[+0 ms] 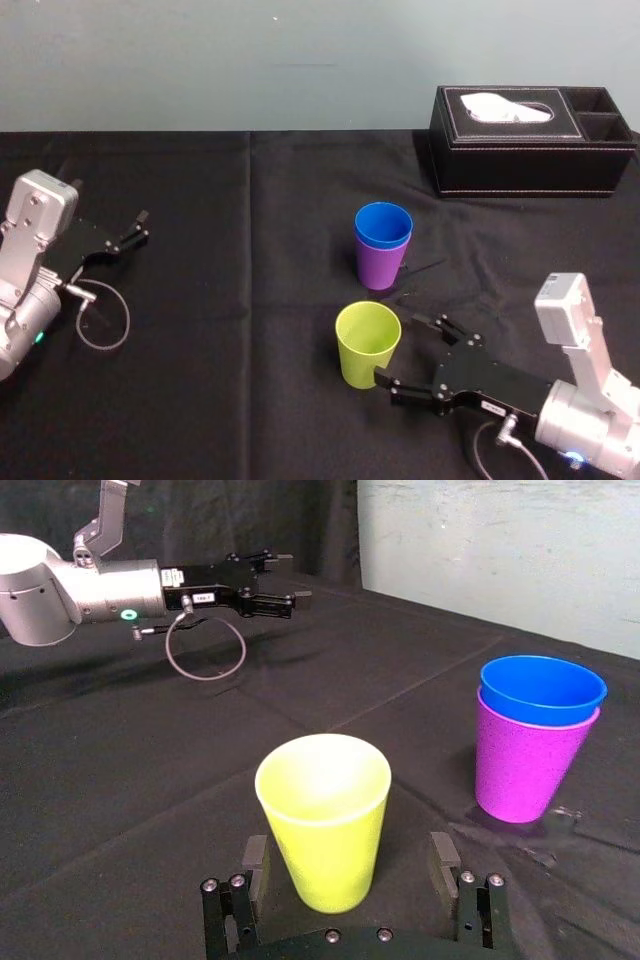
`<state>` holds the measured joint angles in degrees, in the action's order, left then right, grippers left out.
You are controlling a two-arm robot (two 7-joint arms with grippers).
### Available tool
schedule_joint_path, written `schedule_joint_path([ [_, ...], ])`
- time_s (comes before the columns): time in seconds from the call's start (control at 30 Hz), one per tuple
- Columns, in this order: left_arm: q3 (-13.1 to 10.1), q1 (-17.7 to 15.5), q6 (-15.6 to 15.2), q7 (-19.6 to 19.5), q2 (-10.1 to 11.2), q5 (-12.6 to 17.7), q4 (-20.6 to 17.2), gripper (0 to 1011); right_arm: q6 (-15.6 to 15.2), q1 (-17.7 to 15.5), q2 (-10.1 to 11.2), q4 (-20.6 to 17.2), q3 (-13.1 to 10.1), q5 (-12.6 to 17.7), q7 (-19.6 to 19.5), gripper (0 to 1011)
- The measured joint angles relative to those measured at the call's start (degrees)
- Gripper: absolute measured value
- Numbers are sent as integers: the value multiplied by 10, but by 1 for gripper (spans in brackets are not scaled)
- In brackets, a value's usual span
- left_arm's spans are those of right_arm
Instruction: Stack the three plastic cups sequentially using one hand.
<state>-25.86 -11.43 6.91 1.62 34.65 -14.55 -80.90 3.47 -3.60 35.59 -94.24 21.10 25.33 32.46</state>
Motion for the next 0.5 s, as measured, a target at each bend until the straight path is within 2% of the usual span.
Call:
schedule_joint_path([
  [0.5,0,0,0,0,0,0,0,1011,-15,47,-28,31,34,-12,6,1004],
])
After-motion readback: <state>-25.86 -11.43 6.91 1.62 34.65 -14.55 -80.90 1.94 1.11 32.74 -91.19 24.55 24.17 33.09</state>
